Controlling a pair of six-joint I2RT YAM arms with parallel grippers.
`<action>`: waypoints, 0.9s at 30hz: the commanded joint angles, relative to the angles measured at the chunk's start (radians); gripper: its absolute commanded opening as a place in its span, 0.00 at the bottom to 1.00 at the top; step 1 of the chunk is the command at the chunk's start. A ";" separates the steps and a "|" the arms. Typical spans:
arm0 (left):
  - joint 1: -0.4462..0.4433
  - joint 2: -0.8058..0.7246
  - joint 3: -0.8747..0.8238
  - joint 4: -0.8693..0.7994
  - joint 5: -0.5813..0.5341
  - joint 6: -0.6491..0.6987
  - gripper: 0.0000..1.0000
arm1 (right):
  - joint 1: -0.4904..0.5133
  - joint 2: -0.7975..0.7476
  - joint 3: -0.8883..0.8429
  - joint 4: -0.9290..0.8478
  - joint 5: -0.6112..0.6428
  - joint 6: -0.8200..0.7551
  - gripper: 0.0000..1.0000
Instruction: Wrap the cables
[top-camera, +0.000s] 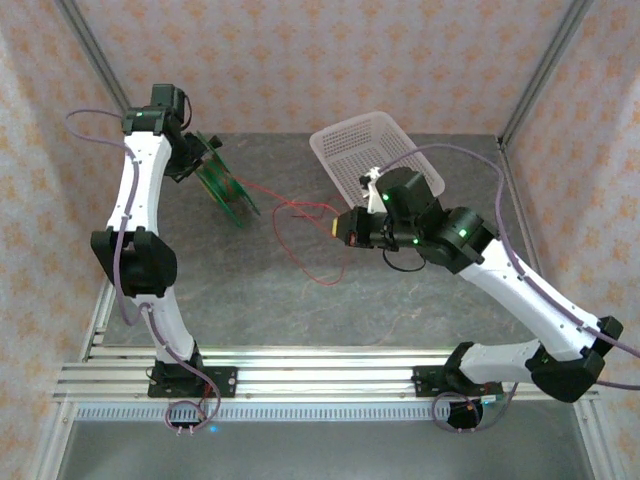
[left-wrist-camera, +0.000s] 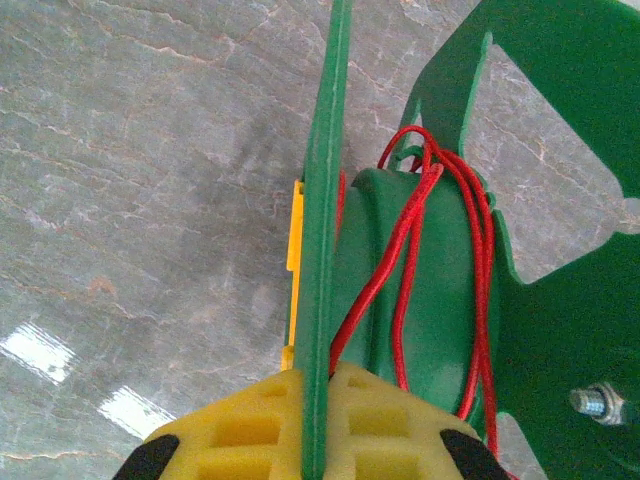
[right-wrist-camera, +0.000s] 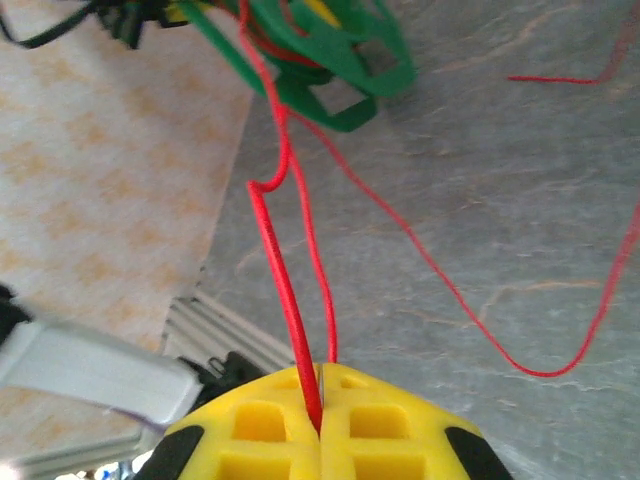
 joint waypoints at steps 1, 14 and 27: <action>0.066 -0.070 0.037 0.147 0.006 -0.084 0.00 | -0.013 -0.090 -0.075 0.015 0.003 0.006 0.00; 0.156 -0.162 0.130 0.268 0.334 -0.192 0.00 | -0.072 -0.110 -0.266 0.098 -0.028 0.054 0.00; 0.180 -0.288 0.082 0.376 0.589 -0.236 0.00 | -0.251 -0.139 -0.431 0.105 0.049 0.064 0.00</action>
